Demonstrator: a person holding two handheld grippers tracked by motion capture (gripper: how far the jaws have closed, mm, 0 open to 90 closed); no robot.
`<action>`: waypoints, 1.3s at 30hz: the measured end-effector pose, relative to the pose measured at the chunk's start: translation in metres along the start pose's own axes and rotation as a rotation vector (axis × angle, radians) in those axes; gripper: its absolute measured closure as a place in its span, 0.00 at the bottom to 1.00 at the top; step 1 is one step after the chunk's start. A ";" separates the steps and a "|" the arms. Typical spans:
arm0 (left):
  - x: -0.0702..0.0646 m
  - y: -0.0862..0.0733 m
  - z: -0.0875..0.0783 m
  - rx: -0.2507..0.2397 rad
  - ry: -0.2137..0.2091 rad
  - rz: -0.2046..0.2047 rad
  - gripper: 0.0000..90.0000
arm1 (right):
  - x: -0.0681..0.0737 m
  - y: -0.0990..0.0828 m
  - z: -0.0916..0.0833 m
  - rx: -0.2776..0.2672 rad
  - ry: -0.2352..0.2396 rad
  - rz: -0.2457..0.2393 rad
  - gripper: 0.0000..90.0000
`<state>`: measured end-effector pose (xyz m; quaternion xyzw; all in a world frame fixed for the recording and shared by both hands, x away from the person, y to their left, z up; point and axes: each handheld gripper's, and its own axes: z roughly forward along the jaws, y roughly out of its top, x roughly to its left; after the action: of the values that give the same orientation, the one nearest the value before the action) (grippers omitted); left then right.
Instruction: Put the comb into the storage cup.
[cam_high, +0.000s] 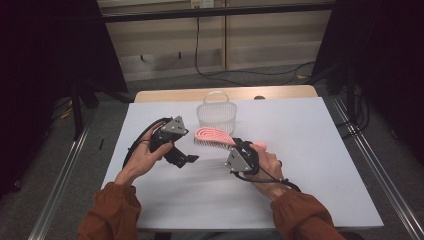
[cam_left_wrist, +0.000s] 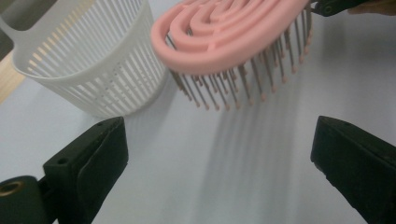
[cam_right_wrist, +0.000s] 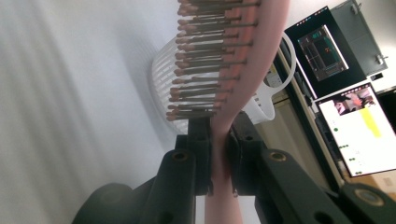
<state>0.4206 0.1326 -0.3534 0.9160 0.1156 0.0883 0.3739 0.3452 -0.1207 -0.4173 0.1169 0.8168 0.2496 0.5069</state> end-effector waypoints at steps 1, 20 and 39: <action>0.000 -0.001 0.000 -0.001 -0.001 -0.001 0.04 | -0.001 0.000 0.000 -0.001 0.002 0.013 0.91; 0.000 -0.022 -0.002 -0.025 0.048 -0.034 0.05 | -0.009 -0.006 -0.002 -0.043 0.031 0.122 0.91; -0.007 -0.037 0.004 -0.170 0.108 -0.050 0.05 | -0.012 -0.017 -0.001 -0.091 0.069 0.267 0.91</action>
<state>0.4095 0.1540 -0.3829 0.8716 0.1503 0.1378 0.4458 0.3511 -0.1411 -0.4165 0.1926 0.7987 0.3556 0.4456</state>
